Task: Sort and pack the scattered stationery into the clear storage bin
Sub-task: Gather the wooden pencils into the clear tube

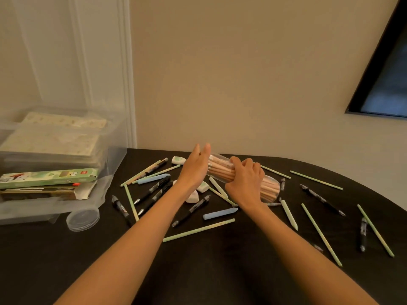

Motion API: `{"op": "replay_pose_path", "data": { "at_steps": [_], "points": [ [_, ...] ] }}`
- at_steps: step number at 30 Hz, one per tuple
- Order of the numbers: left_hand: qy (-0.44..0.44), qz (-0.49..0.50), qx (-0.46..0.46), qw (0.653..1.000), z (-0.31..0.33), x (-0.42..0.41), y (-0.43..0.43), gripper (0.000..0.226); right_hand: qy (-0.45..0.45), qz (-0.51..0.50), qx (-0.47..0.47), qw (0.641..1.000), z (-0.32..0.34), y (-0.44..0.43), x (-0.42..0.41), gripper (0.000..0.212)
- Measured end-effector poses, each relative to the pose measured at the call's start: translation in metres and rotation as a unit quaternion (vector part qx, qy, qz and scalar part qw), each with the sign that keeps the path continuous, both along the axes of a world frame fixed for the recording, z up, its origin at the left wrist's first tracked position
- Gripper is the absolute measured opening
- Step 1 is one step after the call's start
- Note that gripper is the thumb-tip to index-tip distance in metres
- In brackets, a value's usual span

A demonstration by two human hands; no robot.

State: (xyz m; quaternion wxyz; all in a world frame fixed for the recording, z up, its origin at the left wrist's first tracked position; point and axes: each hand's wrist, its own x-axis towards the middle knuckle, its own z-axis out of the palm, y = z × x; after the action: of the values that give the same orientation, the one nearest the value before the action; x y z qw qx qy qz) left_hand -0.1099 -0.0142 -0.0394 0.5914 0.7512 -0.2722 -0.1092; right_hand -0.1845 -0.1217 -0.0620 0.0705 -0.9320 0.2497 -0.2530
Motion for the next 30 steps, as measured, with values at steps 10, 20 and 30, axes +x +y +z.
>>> {"op": "replay_pose_path", "data": {
  "at_steps": [10,20,30],
  "points": [
    [-0.057,0.255,0.229,0.938,-0.051,0.136,0.039,0.023,0.008,0.051,-0.015,0.999,-0.002,0.02,0.075,0.057],
    [-0.13,0.235,0.383,0.884,-0.082,0.195,0.034,0.024,0.027,0.073,-0.011,0.997,-0.011,0.002,0.124,0.061],
    [-0.153,0.24,0.462,0.84,-0.08,0.215,0.037,0.028,0.02,0.092,0.0,0.996,-0.023,-0.005,0.142,0.062]
  ]
}}
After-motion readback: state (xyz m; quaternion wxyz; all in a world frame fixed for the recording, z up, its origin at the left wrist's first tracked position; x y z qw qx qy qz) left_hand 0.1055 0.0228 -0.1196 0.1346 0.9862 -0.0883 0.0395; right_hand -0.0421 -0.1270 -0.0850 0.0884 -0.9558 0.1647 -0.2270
